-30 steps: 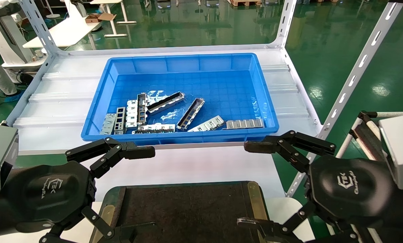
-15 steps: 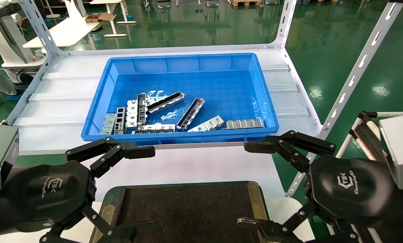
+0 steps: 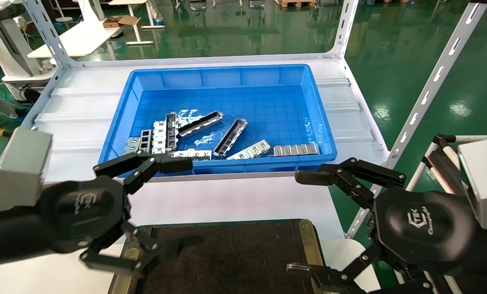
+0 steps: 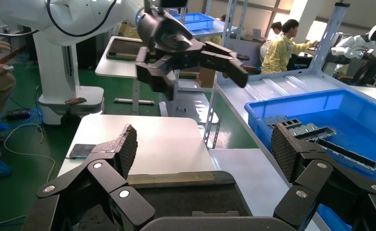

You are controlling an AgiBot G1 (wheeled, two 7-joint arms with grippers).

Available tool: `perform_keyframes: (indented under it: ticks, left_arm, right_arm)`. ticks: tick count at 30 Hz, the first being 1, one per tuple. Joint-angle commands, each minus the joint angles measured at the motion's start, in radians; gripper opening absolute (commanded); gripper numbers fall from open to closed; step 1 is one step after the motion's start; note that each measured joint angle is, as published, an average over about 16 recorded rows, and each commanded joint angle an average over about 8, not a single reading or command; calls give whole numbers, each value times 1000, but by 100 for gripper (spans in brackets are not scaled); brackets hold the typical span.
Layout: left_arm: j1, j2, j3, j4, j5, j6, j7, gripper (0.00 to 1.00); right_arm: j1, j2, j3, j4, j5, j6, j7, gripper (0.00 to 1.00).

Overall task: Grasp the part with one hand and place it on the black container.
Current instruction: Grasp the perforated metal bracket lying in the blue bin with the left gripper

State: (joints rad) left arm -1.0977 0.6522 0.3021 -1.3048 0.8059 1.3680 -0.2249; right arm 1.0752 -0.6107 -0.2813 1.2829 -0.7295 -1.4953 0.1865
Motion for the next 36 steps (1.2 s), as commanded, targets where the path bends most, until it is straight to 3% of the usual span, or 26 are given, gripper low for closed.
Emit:
perform_keyframes:
  ticks: [1,17,36]
  left_arm:
    - [-6,11,4,1,12,-16,-1,100]
    - [-102,196,82,138,180,-218,-9,100]
    - [-291,447,198,461,403,-427,4,100]
  right_arm:
    - [0,0,0,0,0,0,0,100]
    - [0,1,-1,0,1,1,-1,100]
    - [1,1,-3,0,2,1,-1,100]
